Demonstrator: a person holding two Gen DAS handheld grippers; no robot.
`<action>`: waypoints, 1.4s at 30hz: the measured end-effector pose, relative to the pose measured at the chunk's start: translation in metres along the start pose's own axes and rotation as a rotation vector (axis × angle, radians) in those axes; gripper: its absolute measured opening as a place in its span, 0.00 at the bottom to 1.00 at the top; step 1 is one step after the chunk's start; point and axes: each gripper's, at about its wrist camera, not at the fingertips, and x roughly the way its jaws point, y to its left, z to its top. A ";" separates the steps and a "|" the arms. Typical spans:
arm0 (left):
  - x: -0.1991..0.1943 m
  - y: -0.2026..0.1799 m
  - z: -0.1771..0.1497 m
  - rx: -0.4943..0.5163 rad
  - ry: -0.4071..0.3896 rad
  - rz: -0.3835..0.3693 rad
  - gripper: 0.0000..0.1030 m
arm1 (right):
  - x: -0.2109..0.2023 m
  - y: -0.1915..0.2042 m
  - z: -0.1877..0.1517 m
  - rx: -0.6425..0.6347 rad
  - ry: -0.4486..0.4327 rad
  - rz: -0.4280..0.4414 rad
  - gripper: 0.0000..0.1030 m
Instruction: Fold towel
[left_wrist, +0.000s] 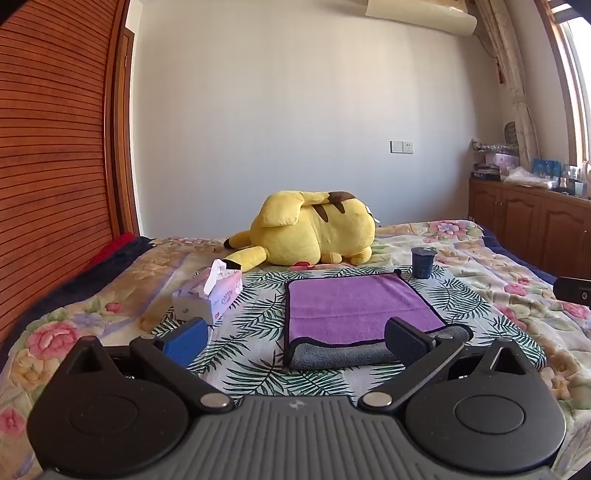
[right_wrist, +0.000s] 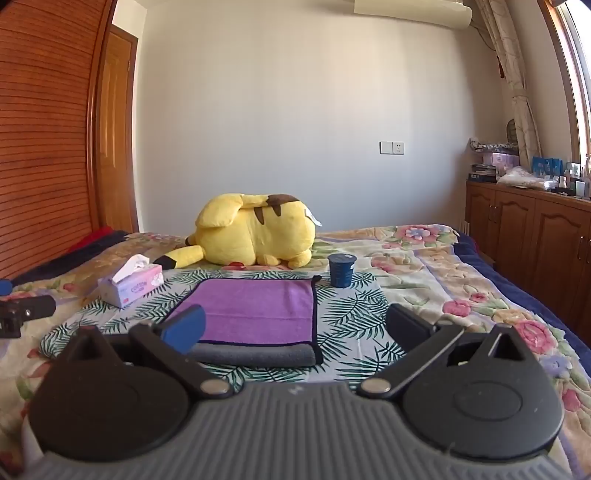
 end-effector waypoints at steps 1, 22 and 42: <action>0.000 0.000 0.000 0.002 -0.001 0.000 0.84 | 0.000 0.000 0.000 -0.001 0.002 0.001 1.00; -0.001 0.000 0.000 0.017 -0.003 0.001 0.84 | 0.000 0.000 0.001 -0.003 0.005 0.000 1.00; -0.001 -0.001 0.000 0.019 -0.003 0.003 0.84 | 0.000 0.000 -0.001 0.001 0.007 0.001 1.00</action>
